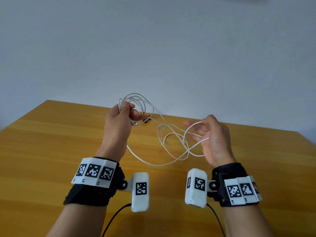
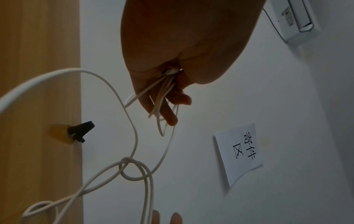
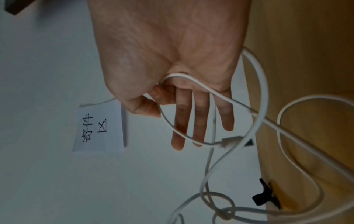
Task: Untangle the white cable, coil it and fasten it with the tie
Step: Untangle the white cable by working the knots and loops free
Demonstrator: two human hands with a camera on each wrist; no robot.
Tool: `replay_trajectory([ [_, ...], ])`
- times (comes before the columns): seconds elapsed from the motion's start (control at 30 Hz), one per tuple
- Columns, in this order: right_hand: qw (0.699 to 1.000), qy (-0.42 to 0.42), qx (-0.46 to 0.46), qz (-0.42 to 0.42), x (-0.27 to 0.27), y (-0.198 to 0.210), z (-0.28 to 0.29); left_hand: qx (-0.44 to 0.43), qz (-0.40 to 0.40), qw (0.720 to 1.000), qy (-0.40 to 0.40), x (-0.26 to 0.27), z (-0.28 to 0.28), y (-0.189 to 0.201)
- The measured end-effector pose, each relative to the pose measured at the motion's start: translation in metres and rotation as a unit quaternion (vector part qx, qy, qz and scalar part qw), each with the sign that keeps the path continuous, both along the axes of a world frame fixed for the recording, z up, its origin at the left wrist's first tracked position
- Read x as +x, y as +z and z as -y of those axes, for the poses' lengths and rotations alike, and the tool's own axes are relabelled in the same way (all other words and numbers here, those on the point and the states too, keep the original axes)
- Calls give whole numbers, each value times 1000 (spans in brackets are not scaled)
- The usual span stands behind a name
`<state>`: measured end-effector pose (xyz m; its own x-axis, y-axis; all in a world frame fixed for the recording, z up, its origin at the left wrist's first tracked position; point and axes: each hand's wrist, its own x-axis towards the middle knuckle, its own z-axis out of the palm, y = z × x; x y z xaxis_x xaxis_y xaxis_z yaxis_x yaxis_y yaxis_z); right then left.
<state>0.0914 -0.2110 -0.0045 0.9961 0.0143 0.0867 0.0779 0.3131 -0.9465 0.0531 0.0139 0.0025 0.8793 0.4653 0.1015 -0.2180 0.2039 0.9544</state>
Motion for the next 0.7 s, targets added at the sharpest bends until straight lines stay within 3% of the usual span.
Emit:
replay_trajectory([
  [0.1,990,1,-136,23,2,-6,1,-2,17,1000,-12,-2,2,3],
  [0.2,958,-5,-284,36,3,-10,4,0,27,1000,-12,-2,2,5],
  [0.27,943,8,-332,28,0,-8,5,4,31,999,-12,-3,3,6],
  [0.43,956,29,-289,31,3,-7,11,6,42,999,-7,-2,2,5],
  [0.63,963,-47,-251,89,8,-8,15,-12,52,998,15,-3,-1,6],
  [0.7,948,-82,-288,108,11,-12,21,-33,54,998,21,-4,-3,7],
])
